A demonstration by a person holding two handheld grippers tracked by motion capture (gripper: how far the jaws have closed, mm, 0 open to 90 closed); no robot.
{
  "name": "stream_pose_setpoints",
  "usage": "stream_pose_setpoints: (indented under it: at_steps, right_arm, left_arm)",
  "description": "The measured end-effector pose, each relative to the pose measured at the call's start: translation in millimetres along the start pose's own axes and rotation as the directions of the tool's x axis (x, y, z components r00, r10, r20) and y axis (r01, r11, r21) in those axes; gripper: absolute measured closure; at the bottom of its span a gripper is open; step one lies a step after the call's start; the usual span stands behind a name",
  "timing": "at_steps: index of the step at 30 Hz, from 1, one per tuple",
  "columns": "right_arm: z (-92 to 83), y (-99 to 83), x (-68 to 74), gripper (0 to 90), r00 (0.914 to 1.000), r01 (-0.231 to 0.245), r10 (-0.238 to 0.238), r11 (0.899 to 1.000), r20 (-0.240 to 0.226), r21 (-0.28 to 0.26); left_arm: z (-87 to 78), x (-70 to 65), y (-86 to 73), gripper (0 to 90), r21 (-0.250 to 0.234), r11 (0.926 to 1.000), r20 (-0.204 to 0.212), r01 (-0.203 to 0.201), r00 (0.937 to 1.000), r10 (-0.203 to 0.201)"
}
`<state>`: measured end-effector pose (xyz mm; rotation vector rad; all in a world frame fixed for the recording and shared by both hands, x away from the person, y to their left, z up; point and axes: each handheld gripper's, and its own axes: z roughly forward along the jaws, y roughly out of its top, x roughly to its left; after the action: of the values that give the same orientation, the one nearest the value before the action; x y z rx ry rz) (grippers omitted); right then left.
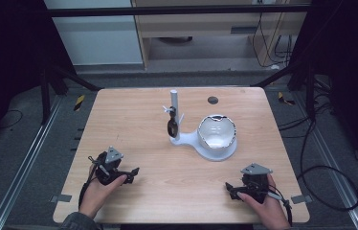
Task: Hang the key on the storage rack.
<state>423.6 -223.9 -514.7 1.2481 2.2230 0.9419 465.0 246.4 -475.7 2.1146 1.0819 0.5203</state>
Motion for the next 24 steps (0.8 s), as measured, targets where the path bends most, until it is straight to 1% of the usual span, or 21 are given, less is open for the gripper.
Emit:
stream_pose_setpoints:
  at_steps: [1,3,7,16,17,21,24]
  right_arm:
    - [0.0,0.0,0.1,0.4,1.0,-0.002,0.002,1.0,0.0,0.0]
    - [0.0,0.0,0.1,0.4,1.0,-0.002,0.002,1.0,0.0,0.0]
    - [0.0,0.0,0.1,0.4,1.0,-0.001,0.001,1.0,0.0,0.0]
    - [0.0,0.1,0.1,0.4,1.0,-0.002,0.002,1.0,0.001,0.0]
    - [0.0,0.0,0.1,0.4,1.0,-0.001,0.001,1.0,0.001,0.0]
    - [0.0,0.1,0.2,0.4,1.0,-0.002,0.002,1.0,0.001,0.001]
    - [0.1,0.1,0.1,0.4,1.0,-0.002,0.002,1.0,0.001,0.0]
  left_arm:
    - [0.2,2.6,-2.9,8.8,0.006,1.0,-0.005,0.0,1.0,0.0]
    - [0.5,3.1,-4.0,8.8,0.008,1.0,-0.007,0.006,1.0,-0.006]
    - [1.4,8.1,-10.5,8.7,0.02,0.9997,-0.023,0.013,0.9997,-0.013]
    - [2.1,17.1,-16.7,8.1,0.027,0.9994,-0.037,0.021,0.9991,-0.02]
    - [3.0,19.5,-18.0,7.8,0.035,0.9992,-0.041,0.019,0.999,-0.017]
    - [5.9,25.5,-21.4,7.8,0.039,0.9981,-0.046,0.047,0.9979,-0.045]
    - [7.9,29.4,-22.9,7.8,0.044,0.9975,-0.051,0.055,0.9973,-0.052]
